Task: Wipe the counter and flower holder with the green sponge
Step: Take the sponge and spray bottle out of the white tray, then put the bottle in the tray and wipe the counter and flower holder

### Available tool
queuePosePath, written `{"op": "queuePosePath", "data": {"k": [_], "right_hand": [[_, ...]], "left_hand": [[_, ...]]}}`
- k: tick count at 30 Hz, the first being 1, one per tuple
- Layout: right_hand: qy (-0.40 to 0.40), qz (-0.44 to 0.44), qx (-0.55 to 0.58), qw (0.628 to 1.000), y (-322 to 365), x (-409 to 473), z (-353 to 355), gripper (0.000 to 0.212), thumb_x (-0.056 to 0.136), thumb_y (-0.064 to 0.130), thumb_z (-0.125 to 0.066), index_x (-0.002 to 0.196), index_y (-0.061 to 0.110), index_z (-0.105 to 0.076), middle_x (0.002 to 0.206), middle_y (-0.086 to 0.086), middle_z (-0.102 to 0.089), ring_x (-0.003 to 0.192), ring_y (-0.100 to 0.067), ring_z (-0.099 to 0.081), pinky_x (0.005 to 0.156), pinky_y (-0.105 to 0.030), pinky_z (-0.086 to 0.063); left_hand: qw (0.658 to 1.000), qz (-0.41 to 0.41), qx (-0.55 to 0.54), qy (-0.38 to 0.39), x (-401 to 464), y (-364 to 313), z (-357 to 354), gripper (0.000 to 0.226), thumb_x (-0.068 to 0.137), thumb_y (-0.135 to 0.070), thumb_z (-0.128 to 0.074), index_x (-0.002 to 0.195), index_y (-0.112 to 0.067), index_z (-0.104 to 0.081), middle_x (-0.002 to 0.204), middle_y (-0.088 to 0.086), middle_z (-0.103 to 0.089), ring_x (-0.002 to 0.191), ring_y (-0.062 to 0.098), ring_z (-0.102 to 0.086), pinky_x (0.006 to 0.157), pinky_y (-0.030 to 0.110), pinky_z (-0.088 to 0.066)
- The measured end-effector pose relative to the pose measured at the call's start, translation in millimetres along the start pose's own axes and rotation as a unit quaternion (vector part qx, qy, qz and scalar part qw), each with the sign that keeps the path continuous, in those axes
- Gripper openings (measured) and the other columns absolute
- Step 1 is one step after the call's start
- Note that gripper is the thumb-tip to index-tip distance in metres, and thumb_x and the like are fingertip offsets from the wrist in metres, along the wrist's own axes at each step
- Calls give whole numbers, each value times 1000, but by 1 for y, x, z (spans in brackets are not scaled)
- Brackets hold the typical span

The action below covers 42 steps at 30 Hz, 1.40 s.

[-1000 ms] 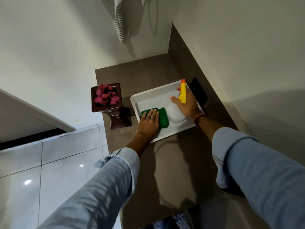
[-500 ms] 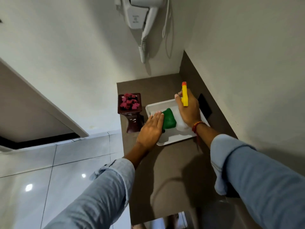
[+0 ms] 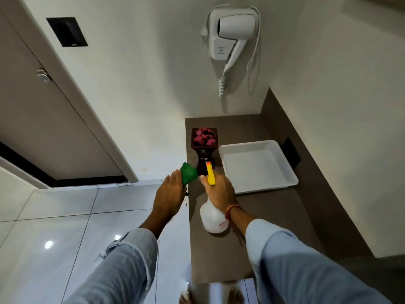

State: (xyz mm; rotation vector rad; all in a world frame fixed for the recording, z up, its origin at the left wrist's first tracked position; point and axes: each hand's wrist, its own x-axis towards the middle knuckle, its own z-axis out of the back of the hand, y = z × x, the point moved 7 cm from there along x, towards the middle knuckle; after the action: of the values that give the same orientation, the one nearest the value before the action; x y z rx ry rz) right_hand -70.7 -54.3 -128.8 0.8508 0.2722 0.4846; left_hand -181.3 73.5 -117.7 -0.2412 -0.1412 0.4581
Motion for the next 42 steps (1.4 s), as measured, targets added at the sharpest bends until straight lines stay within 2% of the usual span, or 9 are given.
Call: {"op": "queuePosePath", "data": {"k": [3,9,16,21,29,32,36,39,42], "right_hand": [[8,-33,3,999,-4,0,-11,39,93,48,-52,76,14,-63,78,-12,-66,72,-28,-63,58,-29,-43],[-17,-26,20,999,-19,9,8,37,94,43,-55,83,9,-65,80,-16,-67,76,-30,-66,71,-45,-60],[-184,-4,109,977,-39,48,102,27,97,21,-59,114,1,-66,89,-12,-68,81,-22,-64,80,-46,-59],[-152,-13,143,978,-58,90,142,51,99,36,-57,143,11,-49,118,-1,-64,110,-17,-62,90,-24,-47],[-88,-43,130,987,-117,111,135,56,101,29,-53,152,13,-37,144,-10,-55,122,-12,-52,101,-24,-40],[-73,-51,127,988,-134,113,129,62,101,29,-54,156,14,-30,150,-10,-50,132,-19,-50,110,-31,-39],[-88,-84,124,985,-147,104,134,72,87,39,-73,149,20,-40,137,-8,-59,121,-22,-57,108,-42,-47],[-77,-177,55,980,-162,74,127,91,71,63,-77,144,17,-45,142,-9,-56,130,-31,-54,108,-52,-47],[-74,-179,-105,975,-152,32,109,82,84,66,-58,146,14,-41,142,-14,-53,128,-34,-53,100,-43,-50]], "left_hand": [[1000,9,-4,6,-1,2,2,43,101,-22,-56,138,-3,-47,126,16,-63,106,34,-62,77,42,-55],[999,22,-26,13,2,1,-6,35,103,-22,-50,134,-6,-48,121,13,-65,102,30,-63,76,41,-55],[994,65,-92,11,12,-6,-20,34,106,-26,-44,135,-8,-48,119,12,-68,101,29,-67,83,42,-60],[988,84,-131,4,19,-11,-30,36,107,-29,-45,137,-9,-49,118,12,-70,99,29,-70,84,41,-61],[978,120,-169,-3,34,-18,-50,38,106,-32,-47,136,-10,-51,115,11,-72,97,28,-71,83,39,-61],[969,149,-198,-10,41,-17,-55,36,106,-32,-47,133,-9,-53,113,11,-72,95,27,-71,83,38,-62],[953,181,-242,-35,47,-18,-59,32,106,-29,-48,129,-7,-53,108,11,-73,92,27,-72,75,31,-58],[932,225,-281,-50,51,-19,-63,32,106,-28,-48,129,-6,-52,109,13,-73,94,30,-73,78,36,-61],[911,259,-315,-64,53,-22,-67,34,106,-25,-49,134,-7,-49,114,14,-72,100,33,-72,85,42,-63]]}}
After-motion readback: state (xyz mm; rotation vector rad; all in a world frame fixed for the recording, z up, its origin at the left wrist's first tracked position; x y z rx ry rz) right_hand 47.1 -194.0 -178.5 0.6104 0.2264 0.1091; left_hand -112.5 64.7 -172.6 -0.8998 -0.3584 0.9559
